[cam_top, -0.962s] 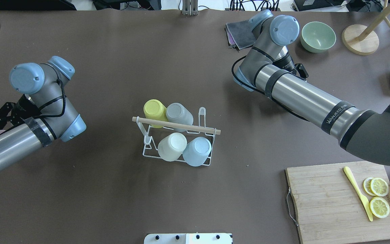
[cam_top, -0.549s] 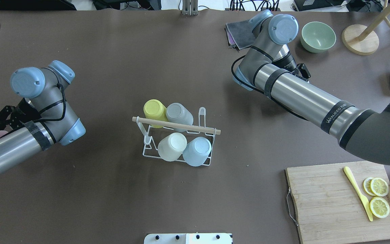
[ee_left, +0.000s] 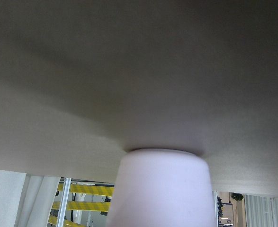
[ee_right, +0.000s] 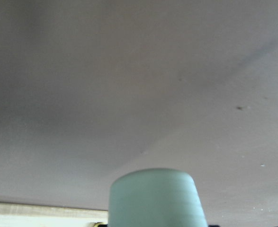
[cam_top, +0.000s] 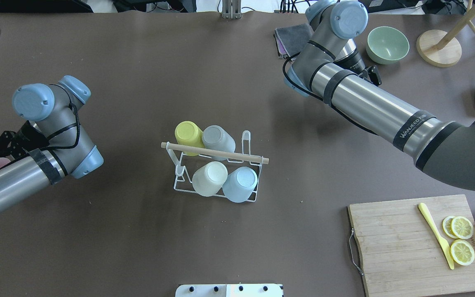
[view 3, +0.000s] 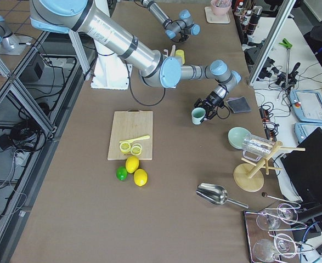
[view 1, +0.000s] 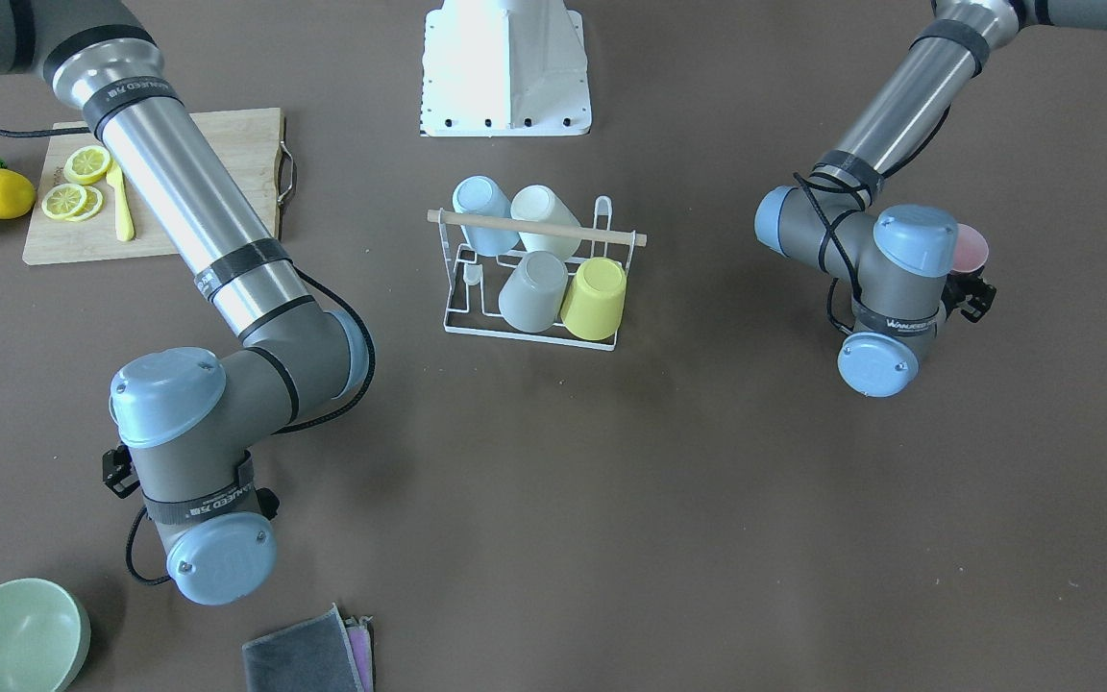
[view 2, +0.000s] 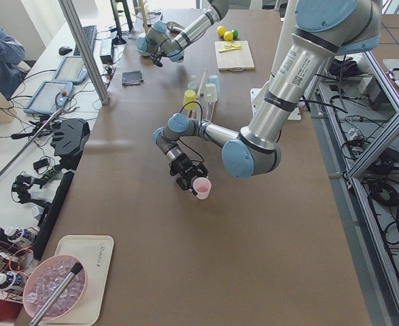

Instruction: Place cup on cup holder

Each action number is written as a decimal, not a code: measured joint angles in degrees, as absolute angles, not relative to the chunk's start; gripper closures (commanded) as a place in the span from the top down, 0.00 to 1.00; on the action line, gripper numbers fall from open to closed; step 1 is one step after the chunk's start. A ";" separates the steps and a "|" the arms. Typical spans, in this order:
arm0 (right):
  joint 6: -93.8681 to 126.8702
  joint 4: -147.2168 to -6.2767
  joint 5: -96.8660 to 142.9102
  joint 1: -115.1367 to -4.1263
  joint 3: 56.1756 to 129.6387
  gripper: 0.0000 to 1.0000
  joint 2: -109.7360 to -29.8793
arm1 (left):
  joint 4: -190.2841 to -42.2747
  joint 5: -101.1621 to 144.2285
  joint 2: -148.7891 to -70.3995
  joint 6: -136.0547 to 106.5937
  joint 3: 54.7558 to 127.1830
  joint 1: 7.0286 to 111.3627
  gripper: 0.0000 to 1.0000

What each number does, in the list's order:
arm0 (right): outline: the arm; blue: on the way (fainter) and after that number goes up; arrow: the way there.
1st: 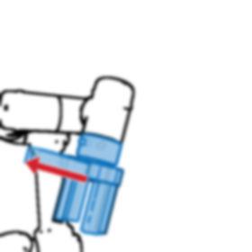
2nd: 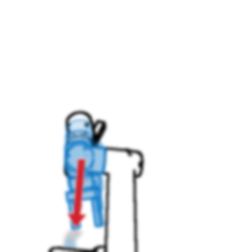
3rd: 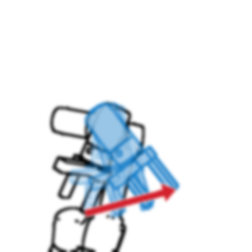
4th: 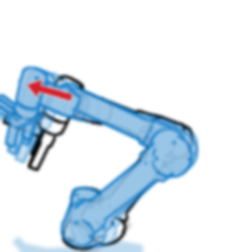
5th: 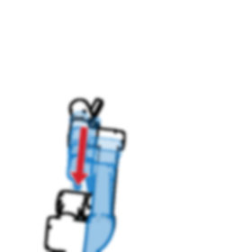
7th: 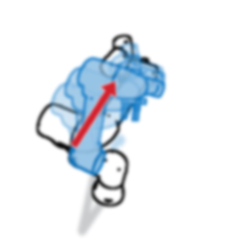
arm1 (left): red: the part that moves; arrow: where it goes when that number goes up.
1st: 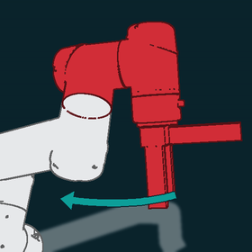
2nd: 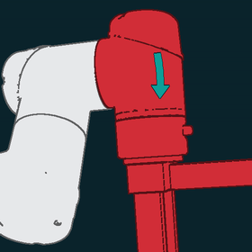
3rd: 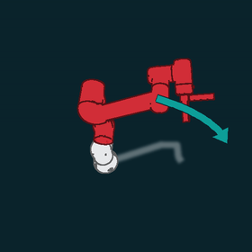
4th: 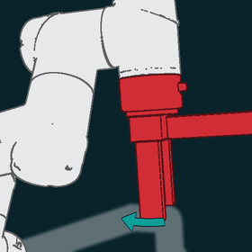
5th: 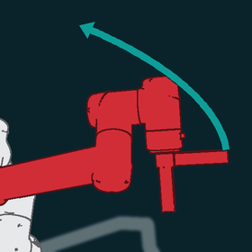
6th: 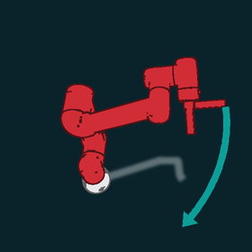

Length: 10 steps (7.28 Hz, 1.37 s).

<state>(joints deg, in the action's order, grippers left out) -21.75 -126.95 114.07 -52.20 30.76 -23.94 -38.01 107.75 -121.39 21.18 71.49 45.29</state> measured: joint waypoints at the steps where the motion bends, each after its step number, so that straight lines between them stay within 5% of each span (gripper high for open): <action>1: -23.22 -127.80 114.38 -54.15 31.41 0.00 -22.72 | -38.21 107.87 -121.46 21.14 73.43 46.75 0.29; 5: -23.85 -127.91 117.81 -57.92 41.06 0.00 -23.04 | -42.35 115.25 -120.63 19.45 89.52 49.45 0.25; 10: -15.19 -111.25 120.61 -58.24 49.79 0.00 -28.39 | -63.97 123.61 -105.72 4.36 115.74 49.55 0.22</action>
<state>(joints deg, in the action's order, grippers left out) -15.19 -111.25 120.61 -58.24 49.79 -28.39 -63.97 123.61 -105.72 4.36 115.74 49.55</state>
